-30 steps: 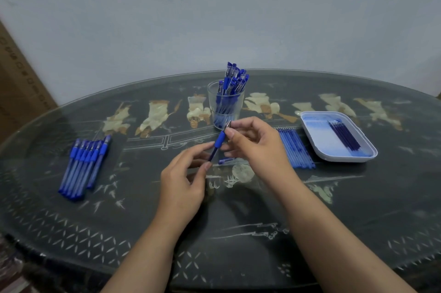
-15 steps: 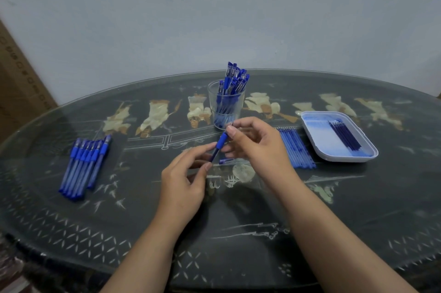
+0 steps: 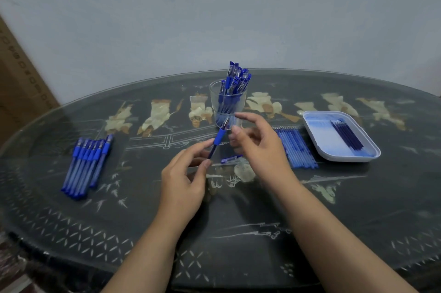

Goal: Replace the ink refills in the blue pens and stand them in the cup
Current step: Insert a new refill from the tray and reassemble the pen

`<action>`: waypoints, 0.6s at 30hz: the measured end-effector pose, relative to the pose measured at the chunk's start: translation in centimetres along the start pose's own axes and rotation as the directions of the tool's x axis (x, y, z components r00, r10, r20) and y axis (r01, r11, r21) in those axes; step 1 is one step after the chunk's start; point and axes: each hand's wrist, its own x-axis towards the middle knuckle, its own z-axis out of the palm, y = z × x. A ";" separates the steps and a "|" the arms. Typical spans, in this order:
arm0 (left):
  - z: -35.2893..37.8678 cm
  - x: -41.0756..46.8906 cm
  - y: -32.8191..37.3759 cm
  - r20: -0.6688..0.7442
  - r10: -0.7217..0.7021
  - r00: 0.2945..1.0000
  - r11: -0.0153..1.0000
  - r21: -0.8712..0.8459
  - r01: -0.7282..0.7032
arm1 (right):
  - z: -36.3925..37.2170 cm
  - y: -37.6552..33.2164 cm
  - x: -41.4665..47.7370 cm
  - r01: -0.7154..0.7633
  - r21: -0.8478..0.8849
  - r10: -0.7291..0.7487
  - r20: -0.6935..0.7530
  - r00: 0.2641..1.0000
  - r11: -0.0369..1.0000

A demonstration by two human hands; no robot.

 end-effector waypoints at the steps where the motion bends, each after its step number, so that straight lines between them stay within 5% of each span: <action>1: 0.0 0.0 0.0 -0.002 -0.005 1.000 1.000 -0.007 0.005 | -0.2 0.8 0.1 0.072 -0.232 -0.068 0.023 0.997 0.970; 3: 0.0 0.0 0.0 -0.006 -0.006 1.000 1.000 -0.011 0.006 | -0.1 2.3 0.1 0.228 -0.530 -0.154 0.181 0.971 0.817; 7: 0.1 0.0 0.0 -0.013 -0.018 1.000 1.000 -0.024 0.017 | 0.3 3.6 -0.1 0.378 -0.616 -0.186 0.354 0.917 0.692; 11: 0.0 0.0 0.0 -0.008 -0.020 1.000 0.999 -0.027 0.019 | 0.6 3.2 0.1 0.244 -0.557 -0.167 0.185 0.968 0.794; 13: 0.0 0.0 0.1 -0.003 -0.021 1.000 0.999 -0.026 0.021 | 0.1 1.8 0.4 0.026 -0.360 -0.010 0.045 0.999 0.933; 15: 0.0 0.0 0.3 0.005 -0.016 1.000 1.000 -0.023 0.016 | -0.6 0.0 0.7 -0.150 0.106 0.152 -0.015 0.988 0.983; 18: -0.1 -0.1 0.7 0.027 -0.001 1.000 1.000 -0.015 0.001 | -1.3 -1.9 0.6 -0.158 0.624 0.217 -0.019 0.976 0.765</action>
